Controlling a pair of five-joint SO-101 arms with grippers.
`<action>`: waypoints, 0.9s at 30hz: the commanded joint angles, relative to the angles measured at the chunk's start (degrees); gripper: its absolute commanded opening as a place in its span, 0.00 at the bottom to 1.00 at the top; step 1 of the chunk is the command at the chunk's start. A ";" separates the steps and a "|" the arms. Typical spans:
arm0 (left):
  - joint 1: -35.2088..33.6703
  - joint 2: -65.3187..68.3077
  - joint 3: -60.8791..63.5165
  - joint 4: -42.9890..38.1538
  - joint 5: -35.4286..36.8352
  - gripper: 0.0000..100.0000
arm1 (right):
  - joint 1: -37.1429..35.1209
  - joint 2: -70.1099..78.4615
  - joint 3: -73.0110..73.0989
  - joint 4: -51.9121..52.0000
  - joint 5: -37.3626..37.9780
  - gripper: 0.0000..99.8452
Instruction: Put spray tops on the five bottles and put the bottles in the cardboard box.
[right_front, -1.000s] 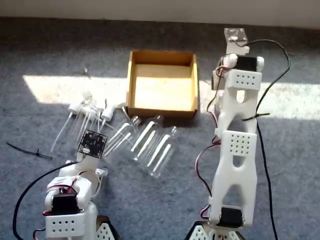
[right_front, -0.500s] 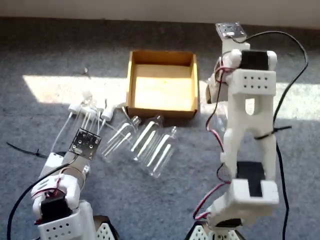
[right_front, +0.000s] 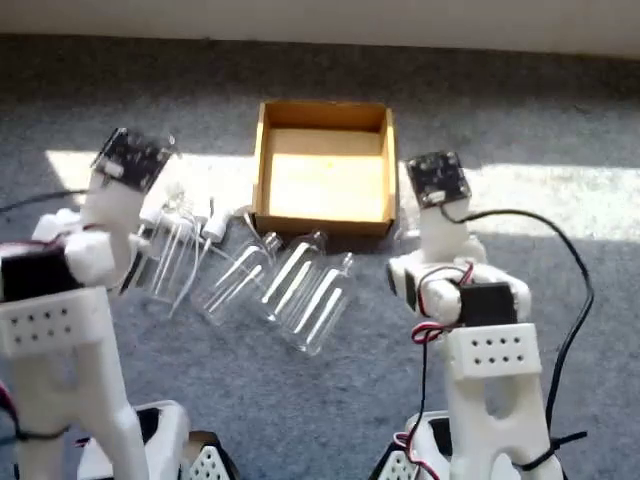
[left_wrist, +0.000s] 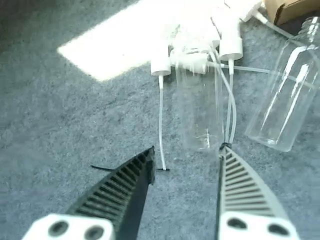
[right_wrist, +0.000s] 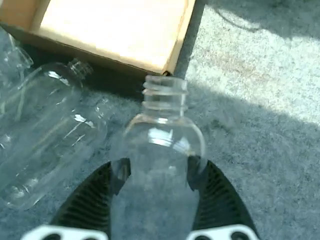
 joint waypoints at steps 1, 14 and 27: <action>7.69 17.10 -18.07 1.14 4.40 0.20 | -1.19 -2.95 2.95 -3.38 0.18 0.00; 15.25 58.77 -55.78 0.70 25.32 0.20 | -1.36 -3.47 4.44 -7.16 -2.37 0.00; 13.85 83.38 -77.49 1.23 48.97 0.20 | -4.26 -3.47 5.85 -6.81 -2.37 0.00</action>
